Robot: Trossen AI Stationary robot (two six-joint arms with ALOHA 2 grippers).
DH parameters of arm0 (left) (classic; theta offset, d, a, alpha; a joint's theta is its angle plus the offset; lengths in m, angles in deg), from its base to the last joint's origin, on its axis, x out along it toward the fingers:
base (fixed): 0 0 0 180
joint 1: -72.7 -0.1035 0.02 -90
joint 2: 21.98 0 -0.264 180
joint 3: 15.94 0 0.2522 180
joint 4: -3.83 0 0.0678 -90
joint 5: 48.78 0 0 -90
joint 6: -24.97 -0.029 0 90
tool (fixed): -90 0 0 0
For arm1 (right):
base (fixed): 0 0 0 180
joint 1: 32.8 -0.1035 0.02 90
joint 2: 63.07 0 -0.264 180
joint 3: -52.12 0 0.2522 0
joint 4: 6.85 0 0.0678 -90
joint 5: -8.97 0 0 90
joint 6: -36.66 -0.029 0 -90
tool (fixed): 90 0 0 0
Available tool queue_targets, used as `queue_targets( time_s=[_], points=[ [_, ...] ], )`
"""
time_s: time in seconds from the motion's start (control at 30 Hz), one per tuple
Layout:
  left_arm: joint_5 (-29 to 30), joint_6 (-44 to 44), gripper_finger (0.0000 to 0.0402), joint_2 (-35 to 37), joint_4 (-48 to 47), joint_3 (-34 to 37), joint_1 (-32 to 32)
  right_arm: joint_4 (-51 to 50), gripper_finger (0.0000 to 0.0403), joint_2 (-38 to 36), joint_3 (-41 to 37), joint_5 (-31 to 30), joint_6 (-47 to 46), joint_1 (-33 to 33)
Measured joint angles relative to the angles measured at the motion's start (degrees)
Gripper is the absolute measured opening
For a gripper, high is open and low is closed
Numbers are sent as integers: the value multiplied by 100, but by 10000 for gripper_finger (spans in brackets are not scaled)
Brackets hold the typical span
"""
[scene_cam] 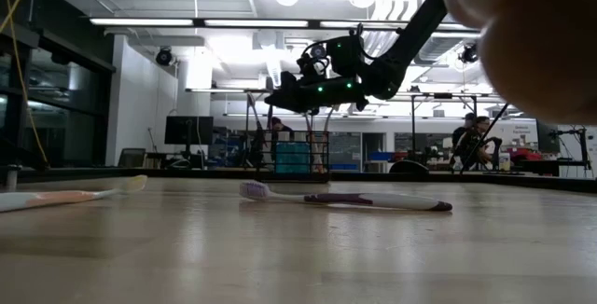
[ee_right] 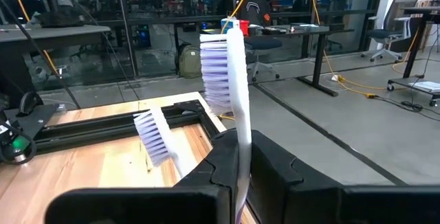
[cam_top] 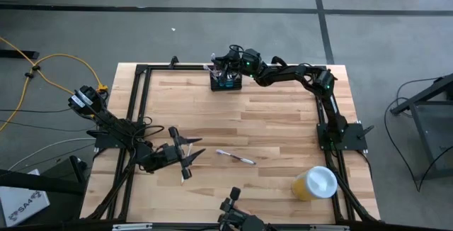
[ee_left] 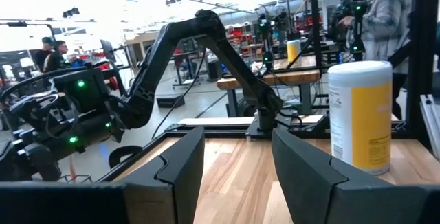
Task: Pick & Place toothbrushing station
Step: Put the left purple toothbrush into the wire organizer
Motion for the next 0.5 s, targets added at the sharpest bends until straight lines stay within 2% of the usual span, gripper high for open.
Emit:
queue_targets(
  time_s=[0.27,0.5],
  points=[
    [-37,0,168,0,1,0,0,0,29,0,0,7,0,0],
    [-37,1,168,0,2,0,0,0,59,0,-2,15,0,0]
  ],
)
